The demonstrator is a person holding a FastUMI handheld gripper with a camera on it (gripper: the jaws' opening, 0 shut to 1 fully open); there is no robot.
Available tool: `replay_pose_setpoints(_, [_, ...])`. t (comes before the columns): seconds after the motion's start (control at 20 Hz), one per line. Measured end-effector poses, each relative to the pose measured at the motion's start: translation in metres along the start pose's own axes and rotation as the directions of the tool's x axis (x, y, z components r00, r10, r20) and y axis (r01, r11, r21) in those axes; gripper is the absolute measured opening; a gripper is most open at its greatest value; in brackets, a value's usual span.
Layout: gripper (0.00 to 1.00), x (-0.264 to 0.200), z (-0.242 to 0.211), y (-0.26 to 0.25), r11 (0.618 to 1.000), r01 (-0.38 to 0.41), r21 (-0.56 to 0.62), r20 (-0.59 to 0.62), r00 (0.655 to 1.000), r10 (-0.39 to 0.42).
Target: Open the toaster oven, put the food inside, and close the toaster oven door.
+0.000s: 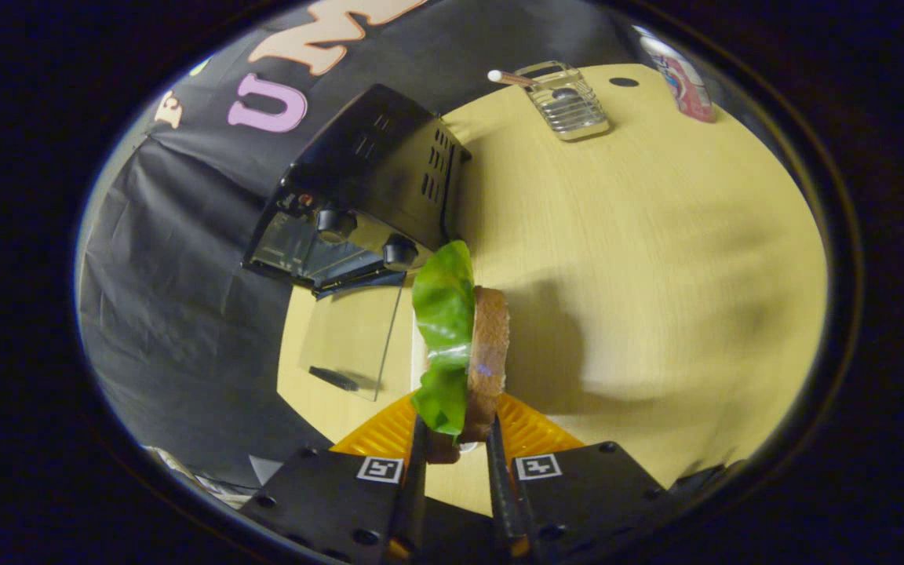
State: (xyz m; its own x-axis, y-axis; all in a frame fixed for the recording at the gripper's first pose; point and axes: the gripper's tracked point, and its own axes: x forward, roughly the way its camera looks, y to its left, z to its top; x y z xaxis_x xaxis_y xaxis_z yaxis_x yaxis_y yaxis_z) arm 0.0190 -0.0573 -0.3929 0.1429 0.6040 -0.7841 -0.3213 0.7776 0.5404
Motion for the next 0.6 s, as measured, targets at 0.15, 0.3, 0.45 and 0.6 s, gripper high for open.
replay_pose_setpoints(0.15, [0.31, -0.012, 0.001, 0.009, 0.999, -0.005, 0.041, 0.051, 0.999, 0.003])
replay_pose_setpoints(0.3, [0.31, -0.029, 0.001, 0.033, 0.996, -0.027, 0.088, 0.126, 0.992, 0.016])
replay_pose_setpoints(0.45, [0.31, -0.031, 0.0, 0.075, 0.982, -0.09, 0.164, 0.193, 0.979, 0.057])
replay_pose_setpoints(0.6, [0.31, -0.012, -0.003, 0.118, 0.971, -0.147, 0.189, 0.225, 0.969, 0.103])
